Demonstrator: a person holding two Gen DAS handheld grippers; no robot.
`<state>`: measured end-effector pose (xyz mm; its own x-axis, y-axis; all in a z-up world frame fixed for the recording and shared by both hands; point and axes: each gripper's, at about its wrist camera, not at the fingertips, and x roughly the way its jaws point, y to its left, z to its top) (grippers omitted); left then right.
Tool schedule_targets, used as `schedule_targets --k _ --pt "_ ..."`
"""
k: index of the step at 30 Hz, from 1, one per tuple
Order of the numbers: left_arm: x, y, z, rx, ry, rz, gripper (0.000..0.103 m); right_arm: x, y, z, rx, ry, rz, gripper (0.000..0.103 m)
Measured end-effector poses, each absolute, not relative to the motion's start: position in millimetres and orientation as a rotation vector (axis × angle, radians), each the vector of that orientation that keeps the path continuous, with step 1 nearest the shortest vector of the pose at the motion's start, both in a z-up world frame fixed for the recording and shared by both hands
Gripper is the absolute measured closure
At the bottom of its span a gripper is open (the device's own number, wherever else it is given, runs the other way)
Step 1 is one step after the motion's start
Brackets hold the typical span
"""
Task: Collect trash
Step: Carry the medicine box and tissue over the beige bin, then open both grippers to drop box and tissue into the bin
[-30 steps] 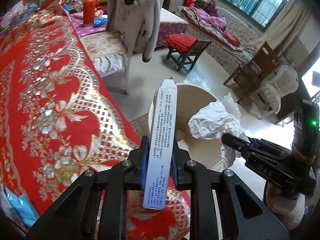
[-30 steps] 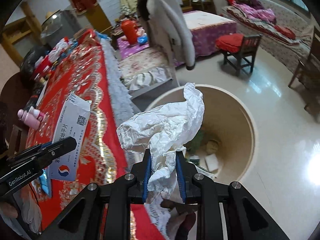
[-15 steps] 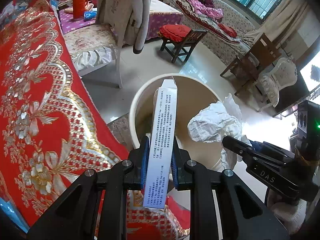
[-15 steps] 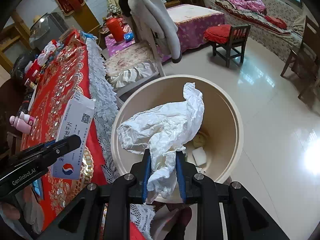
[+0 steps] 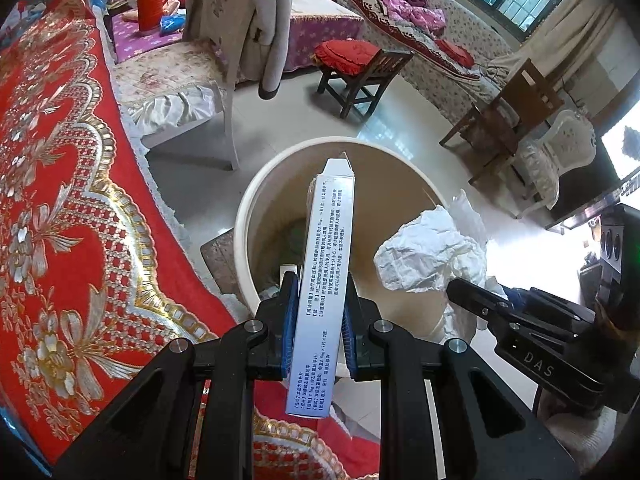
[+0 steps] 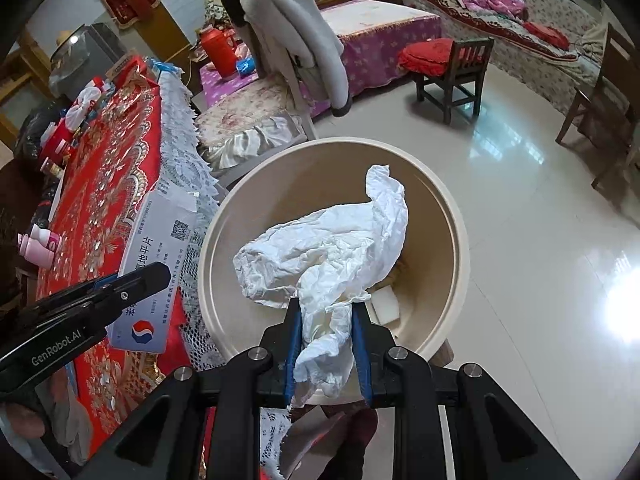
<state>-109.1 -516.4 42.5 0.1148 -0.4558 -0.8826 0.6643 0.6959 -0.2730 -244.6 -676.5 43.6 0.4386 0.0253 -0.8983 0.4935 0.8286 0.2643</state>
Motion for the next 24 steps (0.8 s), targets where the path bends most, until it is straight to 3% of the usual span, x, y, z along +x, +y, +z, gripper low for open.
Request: schedule_targets --k 10,15,17,21,24 --pt "-107.0 -524.6 34.7 0.186 1.23 -0.834 0.085 -235.7 -681.5 36.6 0.554 1.112 -0.307 0.08" --pt "-104.8 -527.2 32.6 0.171 1.24 -0.843 0.084 -233.9 -683.4 33.5 0.566 1.118 -0.312 0.06" --pt "-104.0 -527.9 31.3 0.163 1.254 -0.849 0.084 -234.4 -684.4 32.7 0.569 1.12 -0.316 0.059" --pt "-103.0 -526.2 30.3 0.145 1.266 -0.856 0.064 -234.5 -684.3 31.5 0.578 1.127 -0.314 0.058" --pt "-102.6 -523.5 33.5 0.138 1.259 -0.852 0.064 -234.1 -682.7 32.0 0.578 1.13 -0.308 0.058"
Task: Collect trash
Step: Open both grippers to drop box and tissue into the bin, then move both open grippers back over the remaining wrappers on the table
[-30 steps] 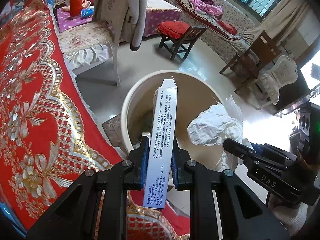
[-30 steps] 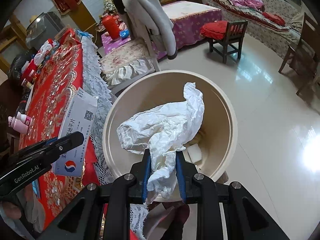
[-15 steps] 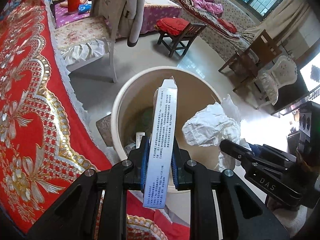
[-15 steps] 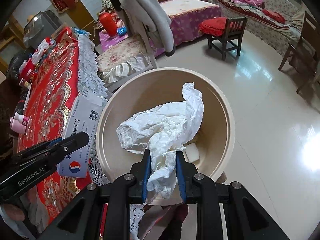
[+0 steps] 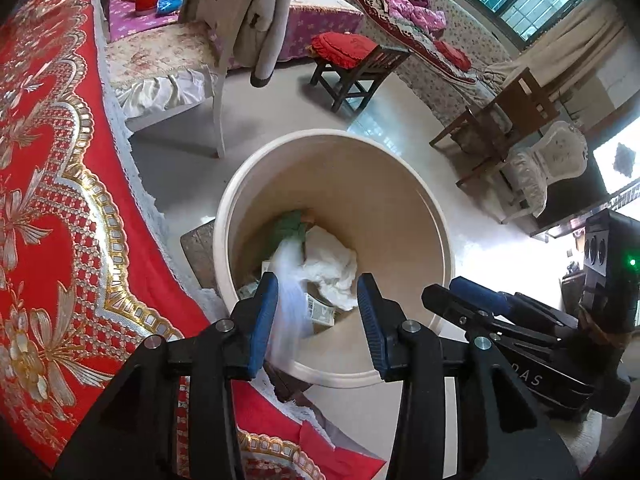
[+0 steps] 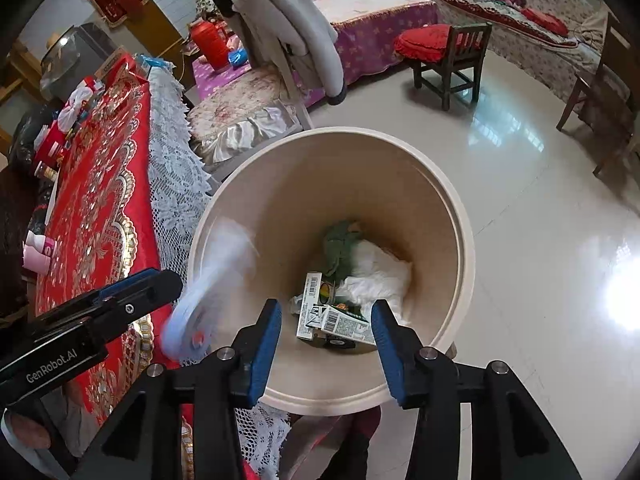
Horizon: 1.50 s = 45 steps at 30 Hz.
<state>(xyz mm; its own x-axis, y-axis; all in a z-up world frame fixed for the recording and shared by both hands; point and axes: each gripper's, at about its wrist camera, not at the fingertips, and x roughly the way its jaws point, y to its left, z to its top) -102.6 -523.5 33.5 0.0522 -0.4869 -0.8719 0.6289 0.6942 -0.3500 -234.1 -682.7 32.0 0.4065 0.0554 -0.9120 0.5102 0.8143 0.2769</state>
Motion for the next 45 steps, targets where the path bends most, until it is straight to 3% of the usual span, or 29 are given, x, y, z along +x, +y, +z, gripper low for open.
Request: schedule_targets --k 25,45 --pt "-98.9 -444.4 70.2 0.088 1.174 -0.708 0.064 -203.9 -630.9 55.8 0.506 1.097 -0.191 0.058" --pt "-93.6 -243.0 73.8 -0.058 1.186 -0.362 0.064 -109.9 -475.0 67.5 0.329 1.126 0.138 0.058"
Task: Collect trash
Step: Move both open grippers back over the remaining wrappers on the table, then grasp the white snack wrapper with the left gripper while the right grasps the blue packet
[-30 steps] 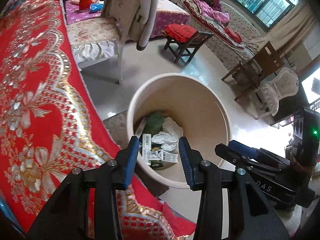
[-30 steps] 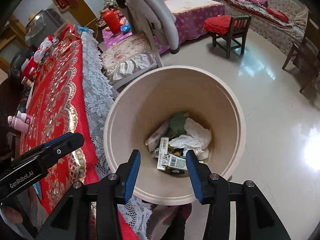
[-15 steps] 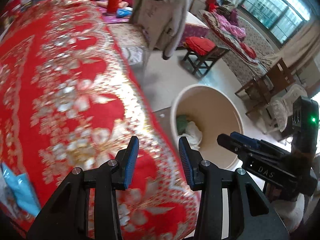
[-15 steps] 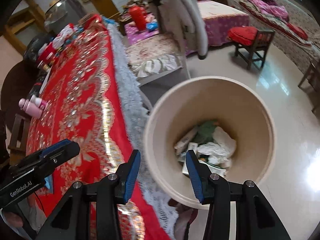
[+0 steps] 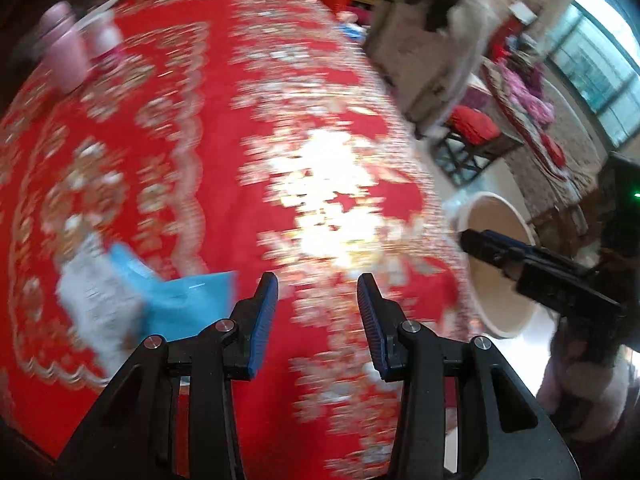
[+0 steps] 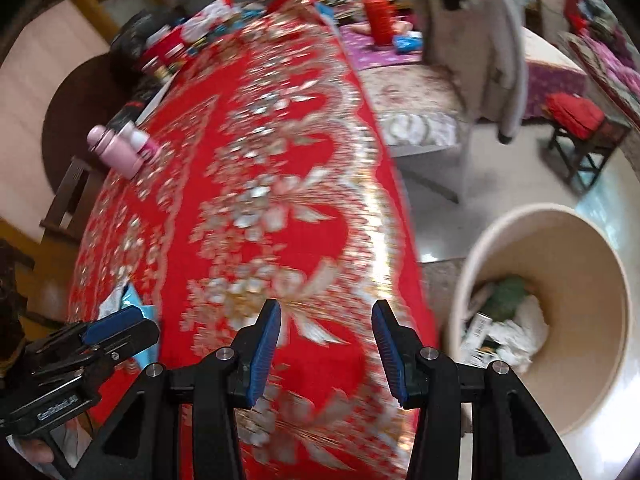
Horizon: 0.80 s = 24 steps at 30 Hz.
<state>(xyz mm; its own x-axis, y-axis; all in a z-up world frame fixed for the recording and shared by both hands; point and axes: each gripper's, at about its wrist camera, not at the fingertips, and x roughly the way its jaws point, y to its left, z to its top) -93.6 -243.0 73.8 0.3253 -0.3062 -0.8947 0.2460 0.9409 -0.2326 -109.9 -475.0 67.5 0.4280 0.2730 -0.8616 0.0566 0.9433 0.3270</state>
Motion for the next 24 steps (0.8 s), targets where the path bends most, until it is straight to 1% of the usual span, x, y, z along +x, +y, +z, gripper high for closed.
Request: schedule_targets --k 7,13,14,15,17,19,21,24 --pt "-94.4 -145.4 57.1 -0.158 1.225 -0.156 0.064 -87.9 -423.0 68.9 0.274 1.139 0.239 0.058" --pt "-114.6 -70.6 55.1 -0.24 1.239 -0.015 0.064 -77.0 -375.6 63.7 0.232 1.173 0.36 0.056" --pt "-117.3 -61.9 56.0 -0.248 1.237 0.001 0.064 -76.0 -364.5 62.3 0.219 1.181 0.392 0.052" --pt "-120.7 -52.0 57.3 -0.259 1.234 0.017 0.064 -76.2 -355.7 61.5 0.207 1.187 0.418 0.045" --pt "-127.1 -37.9 61.6 -0.279 1.226 0.036 0.064 -77.1 -333.6 60.6 0.172 1.199 0.483 0.039" --pt "-133.9 -27.9 68.7 -0.302 1.213 0.038 0.064 -78.5 -310.2 61.0 0.121 1.204 0.547 0.037" --pt "-135.7 -21.9 75.2 -0.326 1.197 0.027 0.064 -78.0 -289.5 62.1 0.061 1.205 0.598 0.032" --pt "-135.7 -15.2 84.8 -0.368 1.168 0.011 0.063 -79.0 -256.5 60.8 -0.067 1.202 0.672 0.028"
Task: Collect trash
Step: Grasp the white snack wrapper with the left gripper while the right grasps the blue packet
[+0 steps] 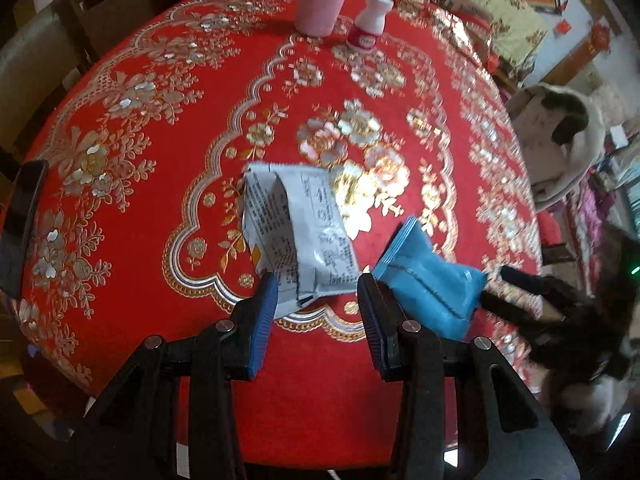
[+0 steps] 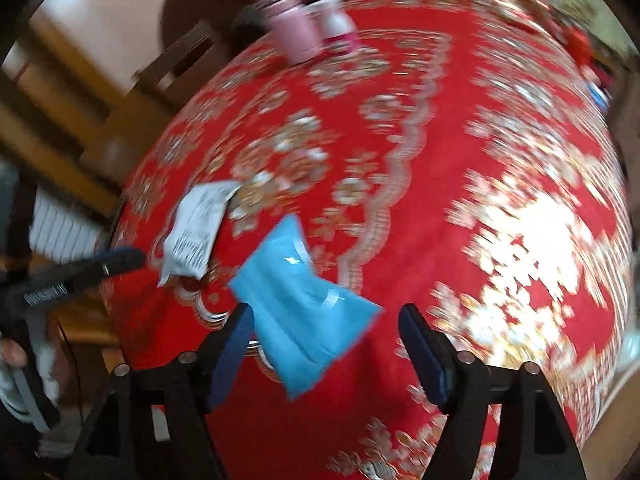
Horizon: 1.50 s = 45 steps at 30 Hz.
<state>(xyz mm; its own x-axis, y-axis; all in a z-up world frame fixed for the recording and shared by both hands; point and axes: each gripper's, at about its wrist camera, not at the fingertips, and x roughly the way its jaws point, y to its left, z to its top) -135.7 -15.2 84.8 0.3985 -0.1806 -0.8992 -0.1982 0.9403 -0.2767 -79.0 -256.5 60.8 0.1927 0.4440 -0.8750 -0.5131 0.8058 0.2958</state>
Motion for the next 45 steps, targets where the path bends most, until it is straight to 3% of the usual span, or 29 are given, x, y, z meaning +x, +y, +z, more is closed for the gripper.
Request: schedule_targets --k 3,11,28,38,40,45 --pt "-130.5 -8.9 83.3 -0.415 1.155 0.01 0.05 -81.7 -232.3 55.7 -0.185 1.203 0.714 0.027" --pt "-114.6 3.6 63.0 -0.47 1.179 0.042 0.05 -87.0 -200.7 29.3 -0.411 1.202 0.706 0.025" --pt "-74.0 -17.9 23.2 -0.364 1.251 0.052 0.05 -62.1 -240.1 34.9 -0.088 1.244 0.638 0.025" --pt "-73.9 -16.0 24.1 -0.357 1.256 0.05 0.05 -63.5 -219.4 27.1 -0.22 1.244 0.662 0.023" --pt "-74.8 -16.8 22.4 -0.354 1.251 0.055 0.044 -62.9 -218.0 22.1 -0.214 1.263 0.654 0.023" --pt "-78.1 -20.0 21.2 -0.339 1.236 0.068 0.043 -68.5 -209.8 14.9 -0.235 1.267 0.602 0.023"
